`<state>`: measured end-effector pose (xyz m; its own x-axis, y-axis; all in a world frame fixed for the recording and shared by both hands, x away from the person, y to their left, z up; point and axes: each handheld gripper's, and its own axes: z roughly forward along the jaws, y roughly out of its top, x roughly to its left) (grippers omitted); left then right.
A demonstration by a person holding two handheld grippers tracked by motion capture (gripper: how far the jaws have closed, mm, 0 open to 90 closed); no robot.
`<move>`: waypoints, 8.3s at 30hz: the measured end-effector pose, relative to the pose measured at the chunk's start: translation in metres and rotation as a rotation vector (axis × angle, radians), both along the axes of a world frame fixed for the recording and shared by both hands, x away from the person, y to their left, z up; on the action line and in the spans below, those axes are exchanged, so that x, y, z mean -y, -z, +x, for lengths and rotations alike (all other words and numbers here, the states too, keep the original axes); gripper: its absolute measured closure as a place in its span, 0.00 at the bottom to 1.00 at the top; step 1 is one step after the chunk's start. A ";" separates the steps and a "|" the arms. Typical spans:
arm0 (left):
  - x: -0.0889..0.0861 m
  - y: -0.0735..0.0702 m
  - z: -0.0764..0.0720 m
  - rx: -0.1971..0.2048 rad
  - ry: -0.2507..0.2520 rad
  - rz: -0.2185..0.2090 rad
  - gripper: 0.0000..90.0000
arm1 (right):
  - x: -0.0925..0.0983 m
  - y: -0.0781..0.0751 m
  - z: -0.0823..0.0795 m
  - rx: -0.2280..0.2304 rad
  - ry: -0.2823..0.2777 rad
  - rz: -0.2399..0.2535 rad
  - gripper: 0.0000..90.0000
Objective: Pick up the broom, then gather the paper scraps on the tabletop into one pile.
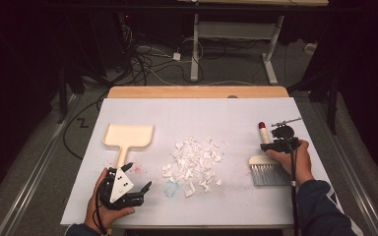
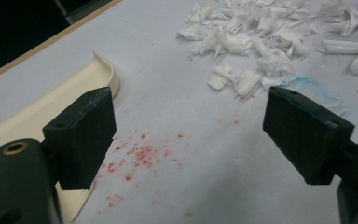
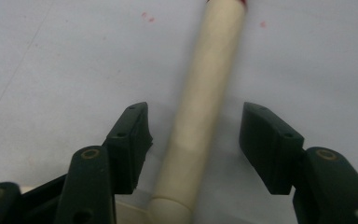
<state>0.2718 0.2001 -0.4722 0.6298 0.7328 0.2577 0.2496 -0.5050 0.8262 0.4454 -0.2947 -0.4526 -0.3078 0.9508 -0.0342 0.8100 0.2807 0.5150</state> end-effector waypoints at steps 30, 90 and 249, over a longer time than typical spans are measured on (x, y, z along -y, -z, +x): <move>0.003 0.000 0.000 -0.014 0.008 0.005 0.19 | 0.016 -0.022 -0.032 0.246 -0.086 0.134 0.80; 0.165 -0.068 0.036 -0.193 0.530 -0.278 0.72 | -0.067 -0.104 -0.156 0.616 -0.735 0.276 0.56; -0.005 0.006 -0.013 -0.068 0.002 0.035 0.18 | -0.124 -0.047 -0.032 0.486 -0.665 -0.069 0.75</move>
